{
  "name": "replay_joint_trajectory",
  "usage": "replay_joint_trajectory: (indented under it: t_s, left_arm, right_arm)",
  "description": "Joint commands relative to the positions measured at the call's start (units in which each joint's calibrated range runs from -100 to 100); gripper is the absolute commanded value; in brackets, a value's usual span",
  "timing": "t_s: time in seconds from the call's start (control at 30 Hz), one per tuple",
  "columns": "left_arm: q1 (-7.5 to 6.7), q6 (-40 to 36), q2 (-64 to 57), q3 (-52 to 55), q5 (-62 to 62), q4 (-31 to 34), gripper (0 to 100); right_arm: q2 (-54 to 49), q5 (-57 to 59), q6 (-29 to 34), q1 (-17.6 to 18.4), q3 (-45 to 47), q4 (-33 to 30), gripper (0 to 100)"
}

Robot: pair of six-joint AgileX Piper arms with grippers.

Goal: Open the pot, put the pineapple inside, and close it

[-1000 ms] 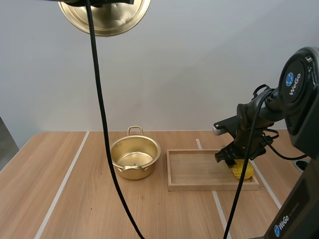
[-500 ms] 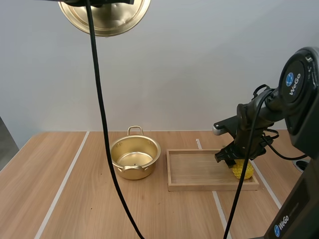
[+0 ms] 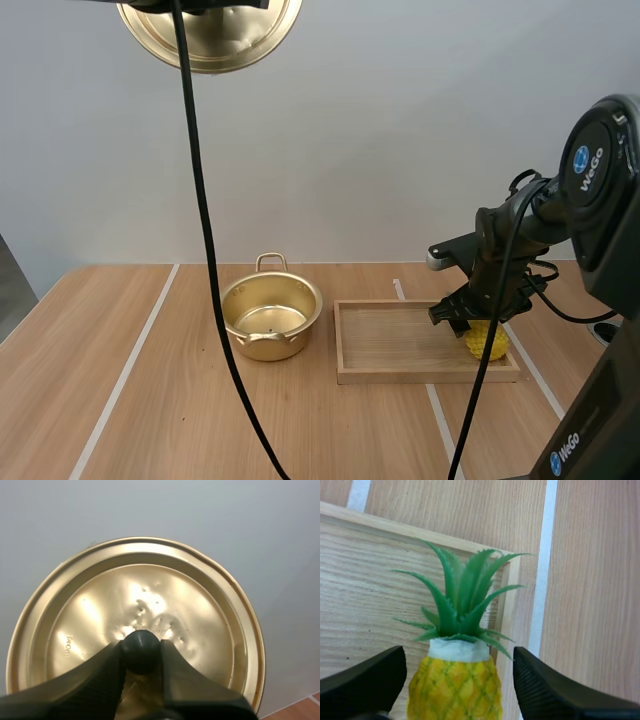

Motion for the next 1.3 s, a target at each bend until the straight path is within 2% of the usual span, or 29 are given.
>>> replay_joint_trajectory:
  t_s: [0.0,0.43,0.47,0.5,0.53,0.6,0.9,1.03,1.27]
  left_arm:
    - [-0.12,-0.53,-0.10,-0.51,-1.31,-0.56,0]
    - [-0.12,-0.53,-0.10,-0.51,-1.31,-0.56,0]
    - [-0.12,-0.53,-0.10,-0.51,-1.31,-0.56,0]
    - [-0.12,-0.53,-0.10,-0.51,-1.31,-0.56,0]
    - [-0.12,-0.53,-0.10,-0.51,-1.31,-0.56,0]
    - [-0.12,-0.53,-0.10,-0.51,-1.31,-0.56,0]
    - [-0.12,-0.53,-0.10,-0.51,-1.31,-0.56,0]
    - [-0.12,-0.53,-0.10,-0.51,-1.31,-0.56,0]
    - [-0.12,-0.53,-0.10,-0.51,-1.31,-0.56,0]
  right_arm:
    - [0.32,0.19,-0.46,-0.20,0.12,0.34,100]
    - [4.06,2.71,-0.25,-0.20,0.12,0.32,100]
    - [4.06,2.71,-0.25,-0.20,0.12,0.32,97]
    - [4.06,2.71,-0.25,-0.20,0.12,0.32,83]
    - [4.06,3.20,-0.25,-0.20,0.12,0.23,60]
    - [4.06,3.94,-0.25,-0.20,0.12,0.19,0]
    - [4.06,3.62,-0.16,-0.20,0.12,0.19,0]
    - [2.30,2.86,-0.16,-0.20,0.12,2.22,0]
    - [-13.14,-8.33,-0.27,-0.05,0.12,9.34,0]
